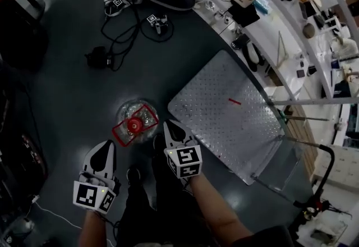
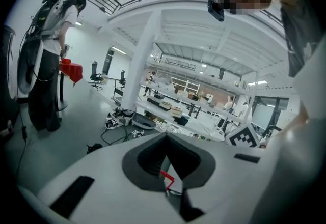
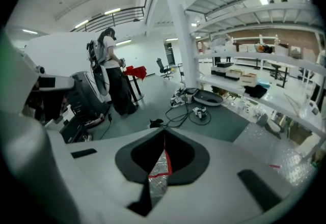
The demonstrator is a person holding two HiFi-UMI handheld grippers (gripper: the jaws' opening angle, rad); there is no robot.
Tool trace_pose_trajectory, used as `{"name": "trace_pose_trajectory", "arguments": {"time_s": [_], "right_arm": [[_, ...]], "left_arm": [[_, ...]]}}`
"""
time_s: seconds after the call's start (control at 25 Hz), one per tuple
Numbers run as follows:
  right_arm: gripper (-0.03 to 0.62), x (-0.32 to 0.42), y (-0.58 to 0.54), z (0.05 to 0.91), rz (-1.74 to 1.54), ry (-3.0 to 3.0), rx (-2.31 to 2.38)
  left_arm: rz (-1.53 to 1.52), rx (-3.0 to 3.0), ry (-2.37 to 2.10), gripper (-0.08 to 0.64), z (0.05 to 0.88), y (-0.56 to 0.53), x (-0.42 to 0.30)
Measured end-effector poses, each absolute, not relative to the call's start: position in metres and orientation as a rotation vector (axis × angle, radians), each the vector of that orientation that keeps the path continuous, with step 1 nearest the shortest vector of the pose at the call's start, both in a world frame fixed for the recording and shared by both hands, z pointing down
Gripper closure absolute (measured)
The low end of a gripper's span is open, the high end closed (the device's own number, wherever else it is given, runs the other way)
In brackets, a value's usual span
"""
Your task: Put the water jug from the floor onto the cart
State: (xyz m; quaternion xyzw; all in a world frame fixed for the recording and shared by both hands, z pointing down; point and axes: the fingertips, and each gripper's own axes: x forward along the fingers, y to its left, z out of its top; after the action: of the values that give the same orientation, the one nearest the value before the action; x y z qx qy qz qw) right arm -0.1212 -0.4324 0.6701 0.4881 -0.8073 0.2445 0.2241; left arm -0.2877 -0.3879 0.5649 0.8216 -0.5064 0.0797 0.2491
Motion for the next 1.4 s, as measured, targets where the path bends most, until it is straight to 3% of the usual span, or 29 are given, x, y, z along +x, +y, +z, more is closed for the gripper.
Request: {"name": "trace_pose_trajectory", "arguments": {"time_s": [0.16,0.48,0.6,1.2,1.32,1.4], "right_arm": [[0.596,-0.137,-0.441,0.717,0.666,-2.178,1.256],[0.476,-0.154,-0.446,0.806,0.677,-2.041,1.054],[0.46,-0.157,-0.447,0.828,0.653,-1.991,0.974],[0.467,-0.168,-0.457,0.888,0.533,-1.84,0.9],[0.568,-0.168,-0.459,0.891,0.515,-1.79,0.924],[0.569,-0.169,-0.458,0.89,0.539,-1.785,0.923]], "left_arm": [[0.233,2.2,-1.39,0.551,0.602,-0.4,-0.287],[0.235,2.139,-1.391,0.551,0.659,-0.405,-0.283],[0.233,2.122,-1.386,0.551,0.673,-0.403,-0.28],[0.277,2.104,-1.341,0.551,0.709,-0.409,-0.27],[0.29,2.109,-1.323,0.551,0.712,-0.406,-0.267],[0.296,2.108,-1.317,0.552,0.712,-0.405,-0.268]]}}
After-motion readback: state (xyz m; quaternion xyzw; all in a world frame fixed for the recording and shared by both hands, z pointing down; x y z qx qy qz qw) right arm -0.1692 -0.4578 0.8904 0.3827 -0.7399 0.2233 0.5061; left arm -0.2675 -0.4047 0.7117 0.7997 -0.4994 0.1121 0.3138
